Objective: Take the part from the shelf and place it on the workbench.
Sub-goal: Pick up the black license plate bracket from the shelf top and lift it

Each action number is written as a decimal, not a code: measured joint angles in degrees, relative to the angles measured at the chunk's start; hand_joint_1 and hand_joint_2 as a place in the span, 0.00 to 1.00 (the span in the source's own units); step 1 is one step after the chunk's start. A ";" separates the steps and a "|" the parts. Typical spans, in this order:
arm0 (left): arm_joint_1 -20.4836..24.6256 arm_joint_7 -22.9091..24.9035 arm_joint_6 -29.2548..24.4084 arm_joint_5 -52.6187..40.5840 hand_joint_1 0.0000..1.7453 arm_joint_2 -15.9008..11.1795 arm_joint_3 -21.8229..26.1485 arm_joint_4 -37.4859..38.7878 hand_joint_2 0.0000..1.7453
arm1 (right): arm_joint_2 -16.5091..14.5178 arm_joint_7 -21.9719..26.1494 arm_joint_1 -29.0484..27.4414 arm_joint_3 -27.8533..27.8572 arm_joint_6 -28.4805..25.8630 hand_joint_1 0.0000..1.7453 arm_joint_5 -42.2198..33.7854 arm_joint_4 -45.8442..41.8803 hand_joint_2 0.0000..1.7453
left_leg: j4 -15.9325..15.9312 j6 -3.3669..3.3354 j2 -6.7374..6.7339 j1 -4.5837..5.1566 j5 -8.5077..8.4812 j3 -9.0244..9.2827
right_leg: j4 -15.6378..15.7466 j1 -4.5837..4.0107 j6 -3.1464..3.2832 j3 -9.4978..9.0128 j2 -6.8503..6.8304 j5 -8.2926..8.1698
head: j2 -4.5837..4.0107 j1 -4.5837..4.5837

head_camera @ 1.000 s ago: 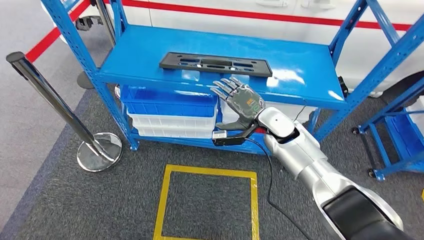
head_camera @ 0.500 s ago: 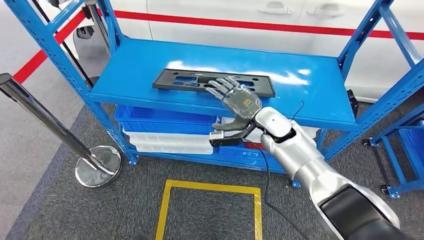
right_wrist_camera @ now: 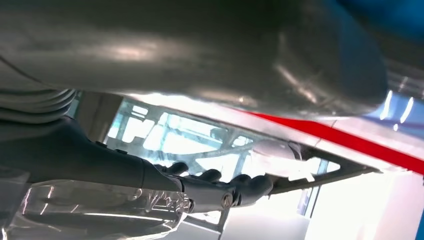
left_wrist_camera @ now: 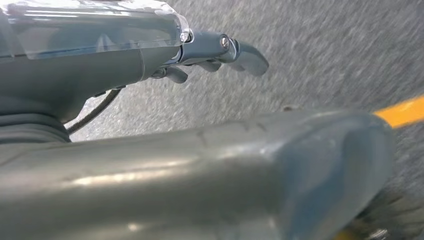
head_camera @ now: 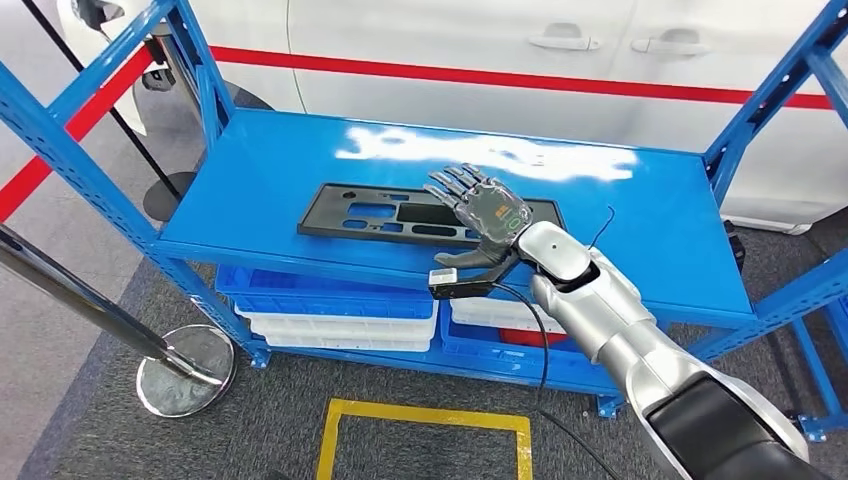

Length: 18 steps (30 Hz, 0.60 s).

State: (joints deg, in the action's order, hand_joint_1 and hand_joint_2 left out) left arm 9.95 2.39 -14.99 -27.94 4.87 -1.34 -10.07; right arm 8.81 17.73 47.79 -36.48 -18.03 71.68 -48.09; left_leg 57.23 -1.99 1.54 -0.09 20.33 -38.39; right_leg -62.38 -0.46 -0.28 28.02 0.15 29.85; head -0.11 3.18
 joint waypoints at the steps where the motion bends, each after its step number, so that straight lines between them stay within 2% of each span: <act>1: 0.25 0.01 0.00 -0.08 0.00 0.02 0.01 -0.03 0.00 | -0.04 0.00 0.07 0.00 -0.01 0.00 -0.01 0.03 0.00 | -0.55 -0.15 0.06 -0.26 0.47 1.11 | -3.40 0.20 -0.30 2.26 0.00 -0.45 | 0.00 0.01; 2: 0.38 0.02 0.05 -0.16 0.00 0.01 0.01 -0.03 0.00 | -0.15 0.00 -0.09 0.00 0.00 0.00 -0.01 0.10 0.00 | -1.00 -0.18 0.15 -0.40 1.05 2.20 | -6.62 0.48 -0.67 4.75 -0.04 0.01 | 0.00 0.01; 4: 0.45 0.13 0.34 -0.44 0.00 0.07 0.01 -0.03 0.00 | -0.49 -0.16 -0.59 0.00 0.05 0.00 0.01 0.36 0.50 | -1.55 0.03 0.37 -0.75 2.48 4.48 | -10.41 1.16 -1.45 9.20 -0.08 3.89 | 0.00 0.01; 5: 0.37 0.21 0.53 -0.62 0.00 0.08 0.00 -0.03 0.00 | -0.64 -0.37 -0.76 0.00 0.12 0.00 0.07 0.52 0.75 | -1.67 0.23 0.48 -0.94 3.29 5.65 | -10.44 1.48 -1.82 10.67 -0.13 5.94 | 0.00 0.01; 6: 0.26 0.28 0.70 -0.80 0.00 0.09 -0.01 -0.03 0.00 | -0.72 -0.67 -0.82 0.00 0.26 0.00 0.18 0.69 1.00 | -1.71 0.44 0.59 -1.13 4.14 6.81 | -9.13 1.76 -2.08 11.58 -0.22 6.88 | 0.00 0.01; 7: 0.16 0.33 0.82 -0.99 0.00 0.09 -0.01 -0.03 0.00 | -0.76 -1.00 -0.82 0.00 0.53 0.00 0.32 0.88 1.00 | -1.71 0.66 0.65 -1.28 5.01 7.95 | -6.68 1.97 -2.20 12.02 -0.35 5.92 | 0.00 0.01; 8: 0.06 0.34 0.89 -1.15 0.00 0.09 -0.01 -0.03 0.00 | -0.79 -1.35 -0.85 -0.01 0.90 0.00 0.51 1.18 1.00 | -1.73 0.90 0.71 -1.40 5.89 8.90 | -3.32 2.10 -2.16 12.16 -0.66 2.51 | 0.00 0.00; 9: -0.02 0.34 0.92 -1.27 0.00 0.10 -0.01 0.00 0.00 | -0.86 -1.72 -0.89 -0.03 1.26 0.00 0.78 1.69 1.00 | -1.52 1.23 0.78 -1.41 6.82 9.79 | 0.70 2.06 -2.01 12.36 -1.06 -2.58 | 0.00 0.01; 10: -0.03 0.32 0.91 -1.37 0.00 0.12 -0.01 0.02 0.00 | -0.98 -2.11 -0.93 -0.11 1.59 0.00 1.19 2.31 1.00 | -1.37 1.69 0.86 -1.38 7.73 10.39 | 3.35 1.96 -1.77 12.46 -1.38 -7.23 | 0.00 0.01; 11: -0.06 0.32 0.90 -1.43 0.00 0.13 -0.01 0.04 0.00 | -1.11 -2.52 -0.95 -0.21 1.77 0.00 1.74 2.91 1.00 | -1.21 2.17 0.89 -1.33 8.60 10.83 | 5.06 1.80 -1.46 12.60 -1.55 -10.53 | 0.00 0.01; 12: -0.03 0.30 0.89 -1.48 0.00 0.14 -0.01 0.07 0.00 | -1.23 -3.01 -0.79 -0.33 1.83 0.00 2.35 3.43 1.00 | -0.79 2.67 0.81 -1.25 9.10 11.22 | 5.65 1.65 -1.08 12.71 -1.55 -11.80 | 0.00 0.03; 15: 0.38 0.25 0.85 -1.72 0.00 0.14 -0.01 0.01 0.00 | -1.03 -4.86 0.69 -0.91 1.50 0.00 4.94 4.55 1.00 | 0.98 3.55 -0.07 -1.30 10.17 11.33 | 5.43 1.57 0.29 11.68 -1.44 -10.59 | 0.00 0.08; 16: 0.57 0.26 0.85 -1.84 0.00 0.14 -0.01 -0.02 0.00 | -0.73 -5.77 1.29 -1.39 1.37 0.00 6.44 5.09 1.00 | 2.88 3.68 -0.34 -1.34 11.25 10.44 | 5.62 1.52 0.72 11.17 -1.50 -10.26 | 0.00 0.08; 18: 0.86 0.31 0.88 -2.09 0.00 0.16 -0.01 -0.03 0.00 | 0.08 -7.73 2.01 -2.82 1.35 0.00 9.86 6.37 1.00 | 9.50 3.90 -0.57 -1.34 14.42 6.54 | 5.78 1.21 1.35 10.44 -1.62 -9.65 | -0.01 0.08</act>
State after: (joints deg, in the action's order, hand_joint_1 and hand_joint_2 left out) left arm 10.81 2.70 -14.11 -30.03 5.03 -1.36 -10.10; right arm 8.89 10.00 49.80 -39.29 -16.68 81.54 -41.72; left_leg 66.73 1.90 0.97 -1.43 34.76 -31.84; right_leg -56.60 0.75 1.07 38.46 -1.47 20.20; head -0.11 3.26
